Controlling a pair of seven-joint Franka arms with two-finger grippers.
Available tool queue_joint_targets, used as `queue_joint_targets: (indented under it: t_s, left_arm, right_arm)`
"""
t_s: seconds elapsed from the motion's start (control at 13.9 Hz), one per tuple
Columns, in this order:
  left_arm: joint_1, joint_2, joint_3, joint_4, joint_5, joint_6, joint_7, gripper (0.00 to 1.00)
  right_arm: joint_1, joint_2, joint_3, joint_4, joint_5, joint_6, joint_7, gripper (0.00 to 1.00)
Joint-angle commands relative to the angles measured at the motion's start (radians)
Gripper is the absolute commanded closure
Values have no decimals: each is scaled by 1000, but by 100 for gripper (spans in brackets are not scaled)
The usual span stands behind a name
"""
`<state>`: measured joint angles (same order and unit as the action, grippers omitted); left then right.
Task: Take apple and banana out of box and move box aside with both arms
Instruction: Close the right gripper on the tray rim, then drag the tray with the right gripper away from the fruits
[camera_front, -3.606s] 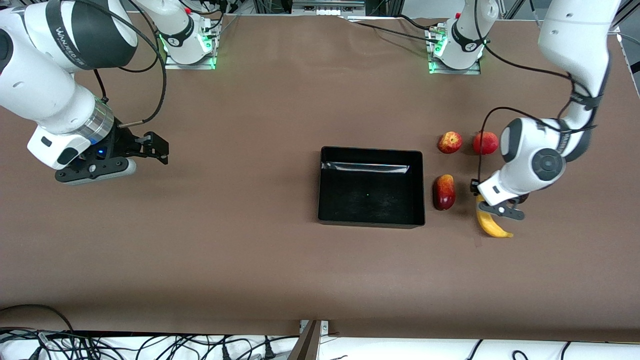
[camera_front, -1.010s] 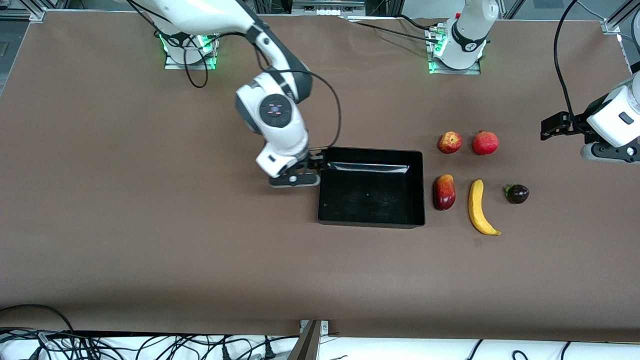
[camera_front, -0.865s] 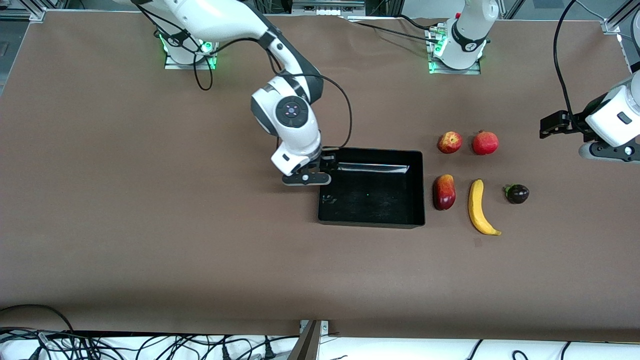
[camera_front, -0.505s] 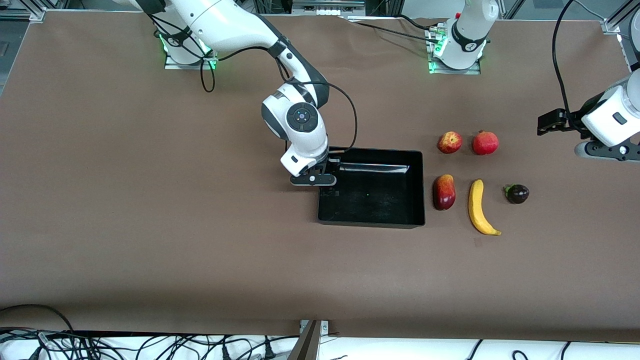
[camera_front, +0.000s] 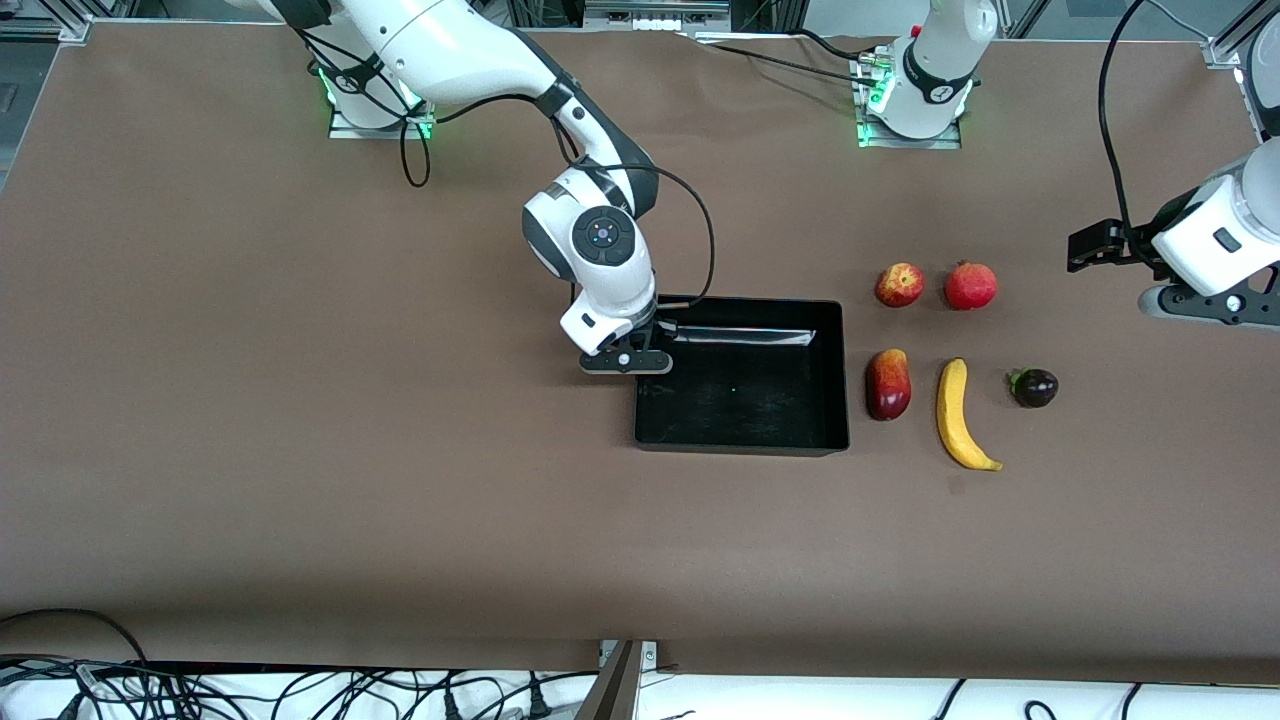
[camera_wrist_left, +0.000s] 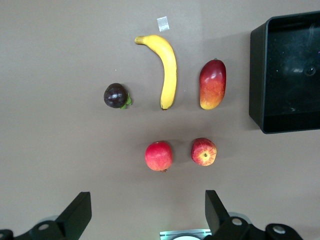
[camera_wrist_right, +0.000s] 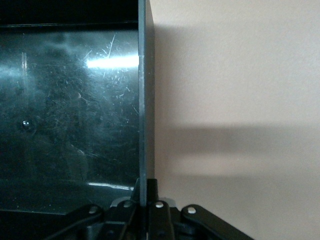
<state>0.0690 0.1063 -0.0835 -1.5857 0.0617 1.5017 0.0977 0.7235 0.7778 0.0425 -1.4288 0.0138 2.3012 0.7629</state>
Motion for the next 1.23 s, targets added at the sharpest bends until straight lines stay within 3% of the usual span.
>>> queue_joint_targets:
  t_s: [0.0,0.43,0.65,1.01,1.15]
  left_arm:
    - [-5,22,-2,32,-14,-18,-4,0]
    - [-6,26,-5,32,-14,-18,-7,0]
    - [-6,24,-16,32,-14,-18,-10,0]
    - [-5,26,-16,32,-16,-18,-10,0]
    - [-6,26,-18,32,-16,-18,-10,0]
  right_arm:
    - [-51,-49,-10,16,-9,-69,-116,100]
    - [-289,-181,-29,2,3,-295,-531,100]
    - [-377,-210,-84,-53,9,-298,-692,100]
    - [-492,-281,-89,-231,12,-263,-697,100]
    - [-501,-327,-92,-350,12,-163,-712,100]
